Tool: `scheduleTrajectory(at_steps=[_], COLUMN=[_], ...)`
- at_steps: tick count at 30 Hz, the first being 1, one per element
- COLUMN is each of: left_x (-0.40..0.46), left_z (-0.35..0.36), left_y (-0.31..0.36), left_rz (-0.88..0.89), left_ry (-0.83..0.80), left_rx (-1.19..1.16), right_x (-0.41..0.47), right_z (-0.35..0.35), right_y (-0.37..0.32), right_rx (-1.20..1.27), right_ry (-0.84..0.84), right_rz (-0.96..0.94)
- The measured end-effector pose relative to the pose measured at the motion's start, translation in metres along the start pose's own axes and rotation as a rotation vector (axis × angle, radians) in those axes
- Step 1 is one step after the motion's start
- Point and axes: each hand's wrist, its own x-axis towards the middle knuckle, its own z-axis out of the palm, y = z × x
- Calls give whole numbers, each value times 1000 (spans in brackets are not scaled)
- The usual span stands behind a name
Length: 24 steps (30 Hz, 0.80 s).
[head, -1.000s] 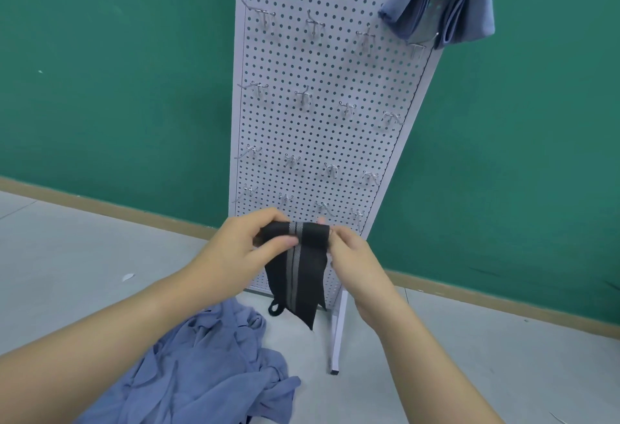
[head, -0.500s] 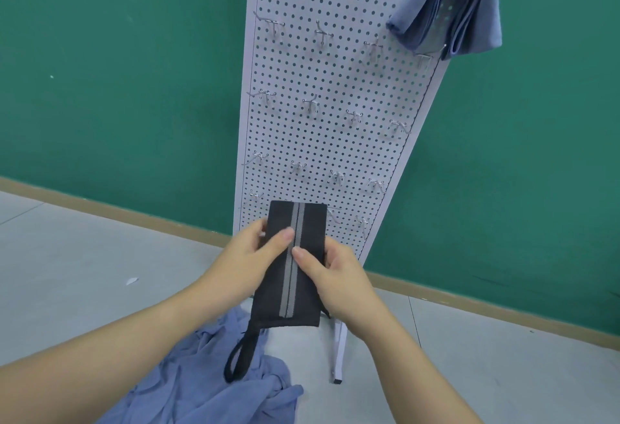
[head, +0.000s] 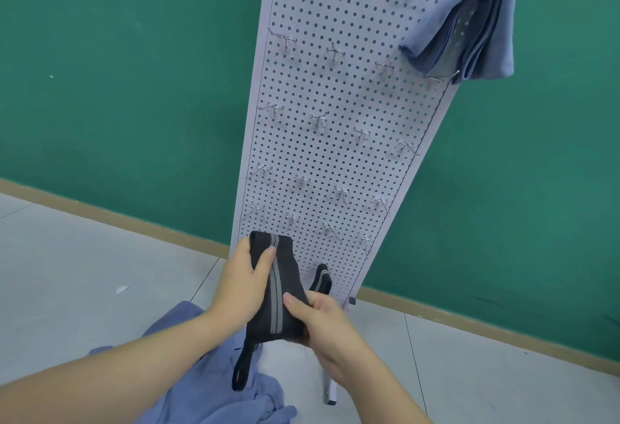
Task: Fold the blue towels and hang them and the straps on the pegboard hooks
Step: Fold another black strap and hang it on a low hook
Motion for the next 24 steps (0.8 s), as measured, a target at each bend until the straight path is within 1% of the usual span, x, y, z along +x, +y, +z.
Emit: scheduleTrajectory(at_steps=[2,4,6,7,9,11,13,15,17,20,24], left_x=[11,27,46,53,66,75,85,93,97,100,96], left_z=[3,3,1,0,-3,-5,-2,3,5,-5,-15], left_y=[-11,-23,-38,-48,-66,-79,-89,-96,-105,-125,-150], left_rz=[-57,-220,-397,-448,-478,-428,-330,-222,-116,-45,-68], left_ry=[8,-22,-70,-103,-163,-153,-98,-59,-46,-91,-168], left_rx=[40,17,-75,-91,-37,68,161,244,341,429,491], right_x=[16,34,51,59,76,93,113,135,154,171,181], right_z=[4,4,1,-1,-7,-14,-22,-32,-41,-48,-49], right_y=[9,17,20,21,25,31,38,48,59,76,98], right_rx=[-14,-54,-108,-137,-181,-192,-128,77,234,225,142], right_ry=[49,88,89,73,39,49,103,152,150,99,22], right_rz=[14,47,95,120,156,183,221,283,332,390,483])
